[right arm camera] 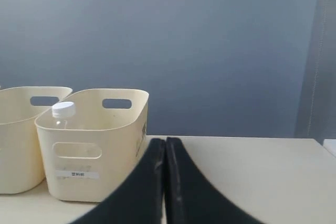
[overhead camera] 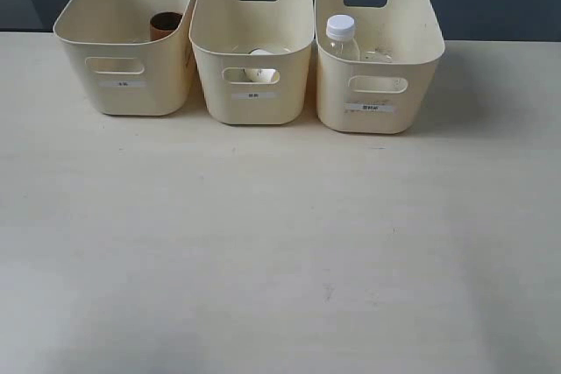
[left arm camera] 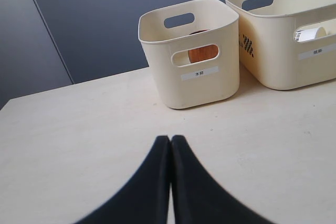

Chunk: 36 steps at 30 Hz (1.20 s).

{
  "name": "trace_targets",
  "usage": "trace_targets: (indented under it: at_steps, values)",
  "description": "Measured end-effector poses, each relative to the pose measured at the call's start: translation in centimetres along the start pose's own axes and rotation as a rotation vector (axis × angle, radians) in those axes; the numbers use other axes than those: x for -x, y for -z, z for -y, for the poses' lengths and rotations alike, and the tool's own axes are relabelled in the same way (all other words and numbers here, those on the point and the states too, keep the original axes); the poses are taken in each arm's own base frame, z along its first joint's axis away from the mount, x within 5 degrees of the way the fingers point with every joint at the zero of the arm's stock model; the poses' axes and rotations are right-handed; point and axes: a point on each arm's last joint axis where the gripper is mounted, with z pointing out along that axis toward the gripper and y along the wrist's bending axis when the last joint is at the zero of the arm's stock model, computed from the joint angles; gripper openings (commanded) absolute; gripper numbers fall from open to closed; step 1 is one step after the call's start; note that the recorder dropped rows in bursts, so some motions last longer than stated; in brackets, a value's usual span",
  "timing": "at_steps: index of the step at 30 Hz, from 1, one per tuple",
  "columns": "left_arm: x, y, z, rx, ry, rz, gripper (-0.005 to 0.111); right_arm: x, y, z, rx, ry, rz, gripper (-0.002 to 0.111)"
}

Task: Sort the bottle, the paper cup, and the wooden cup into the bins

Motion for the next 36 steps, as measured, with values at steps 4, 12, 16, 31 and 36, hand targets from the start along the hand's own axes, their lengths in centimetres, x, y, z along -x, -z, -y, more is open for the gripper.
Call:
trace_targets:
  at_steps: [4,12,16,31,36]
  values:
    - [0.00,0.00,0.00,0.000,0.000,0.000,0.000,0.00,0.00,0.16,-0.029,0.002,0.000,-0.001]
    - [0.00,0.00,0.00,0.000,0.000,0.000,0.000,0.00,0.00,0.21,-0.038,0.003,0.000,-0.001]
    - [0.00,0.00,0.00,0.000,0.000,0.000,0.000,0.00,0.00,0.21,-0.038,0.003,0.000,-0.001]
    - [0.00,0.00,0.00,0.000,0.000,0.000,0.000,0.00,0.00,0.21,-0.038,0.003,0.000,-0.001]
    - [0.00,0.00,0.00,0.000,0.000,0.000,0.000,0.00,0.00,0.21,-0.038,0.003,0.000,-0.001]
